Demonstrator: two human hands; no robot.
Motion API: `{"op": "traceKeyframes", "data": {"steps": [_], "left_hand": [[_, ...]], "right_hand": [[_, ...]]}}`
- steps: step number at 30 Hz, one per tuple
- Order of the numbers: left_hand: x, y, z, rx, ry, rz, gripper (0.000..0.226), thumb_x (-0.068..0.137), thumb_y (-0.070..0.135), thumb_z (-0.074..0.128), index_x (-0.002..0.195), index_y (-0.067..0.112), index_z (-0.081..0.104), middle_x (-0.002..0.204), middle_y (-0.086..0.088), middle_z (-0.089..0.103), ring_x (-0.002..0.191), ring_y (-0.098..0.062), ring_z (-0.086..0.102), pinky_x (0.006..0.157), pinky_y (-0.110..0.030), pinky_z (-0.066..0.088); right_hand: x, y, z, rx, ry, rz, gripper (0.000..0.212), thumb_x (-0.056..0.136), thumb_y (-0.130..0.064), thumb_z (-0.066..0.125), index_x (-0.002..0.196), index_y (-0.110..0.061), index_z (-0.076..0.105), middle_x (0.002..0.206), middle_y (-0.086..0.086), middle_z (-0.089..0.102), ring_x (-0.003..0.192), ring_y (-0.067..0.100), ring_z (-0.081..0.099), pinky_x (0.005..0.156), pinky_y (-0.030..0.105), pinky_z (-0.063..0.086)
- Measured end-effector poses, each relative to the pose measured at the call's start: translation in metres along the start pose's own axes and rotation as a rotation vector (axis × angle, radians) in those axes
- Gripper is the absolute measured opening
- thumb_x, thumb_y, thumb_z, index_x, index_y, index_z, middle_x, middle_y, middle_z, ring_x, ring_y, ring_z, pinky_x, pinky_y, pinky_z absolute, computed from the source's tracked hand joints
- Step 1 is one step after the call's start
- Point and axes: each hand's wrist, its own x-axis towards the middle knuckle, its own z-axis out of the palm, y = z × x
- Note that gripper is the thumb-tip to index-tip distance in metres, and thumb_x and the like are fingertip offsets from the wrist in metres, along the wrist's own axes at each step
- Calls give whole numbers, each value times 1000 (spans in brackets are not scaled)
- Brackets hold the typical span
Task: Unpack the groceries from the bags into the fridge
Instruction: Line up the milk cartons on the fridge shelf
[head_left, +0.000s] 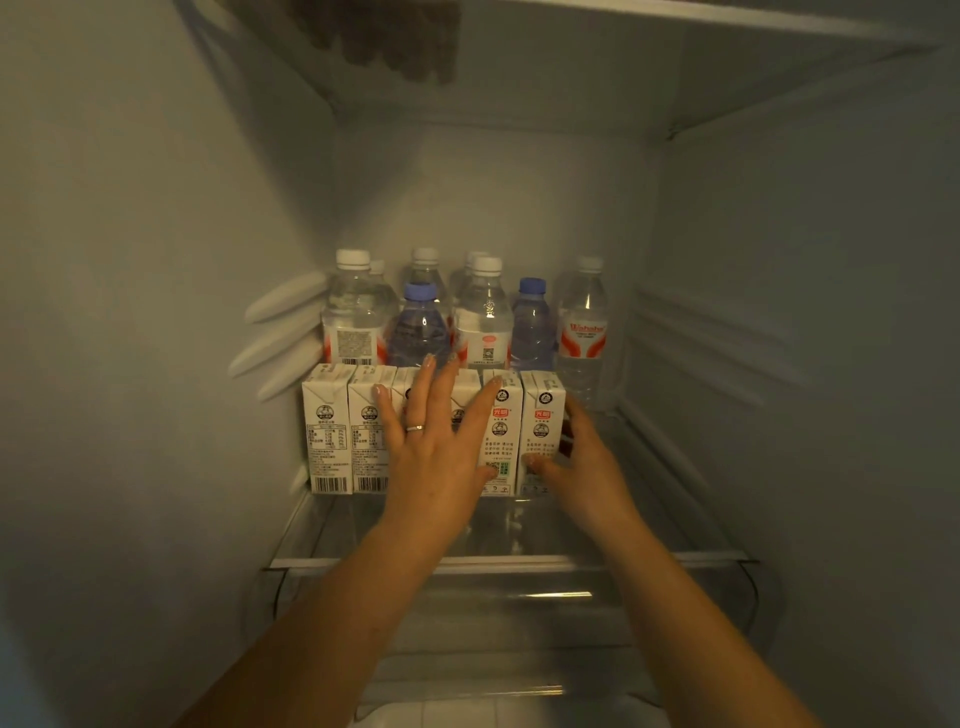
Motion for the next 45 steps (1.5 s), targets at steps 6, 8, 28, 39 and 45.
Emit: {"op": "traceKeyframes", "data": {"steps": [6, 8, 28, 39, 45], "left_hand": [[0, 0, 1, 8, 44, 1, 109, 46, 38, 91, 139, 24, 34, 145, -15, 30, 138, -35, 18, 106, -66, 8], [0, 0, 1, 8, 41, -1, 110, 46, 37, 91, 139, 24, 34, 144, -14, 30, 138, -35, 19, 106, -66, 8], [-112, 17, -74, -213, -121, 15, 61, 73, 23, 77, 129, 15, 55, 129, -8, 55, 121, -30, 50, 101, -56, 38], [-253, 41, -146, -343, -328, 162, 59, 81, 31, 71, 134, 18, 48, 134, -7, 53, 122, -29, 49, 102, -50, 40], [-348, 72, -184, -451, -508, 295, 60, 82, 27, 71, 136, 16, 47, 138, -7, 49, 128, -29, 44, 109, -51, 27]], "right_hand": [[8, 2, 2, 3, -44, -4, 66, 85, 3, 61, 137, -27, 35, 116, -14, 51, 107, -1, 46, 63, -1, 43], [8, 2, 2, -3, -57, -12, 64, 85, 3, 60, 136, -28, 36, 117, -14, 52, 108, -2, 46, 64, -2, 42], [-102, -12, -11, -392, 71, -208, 64, 79, -10, 71, 137, -18, 45, 133, 7, 51, 123, 17, 46, 94, 13, 29], [-310, -25, -28, -787, 17, -73, 61, 83, -30, 68, 139, -24, 43, 140, -2, 44, 127, 16, 42, 102, 27, 35], [-447, -18, -29, -880, 22, 108, 64, 81, -31, 70, 139, -25, 43, 142, -3, 43, 125, 17, 44, 104, 29, 35]]}}
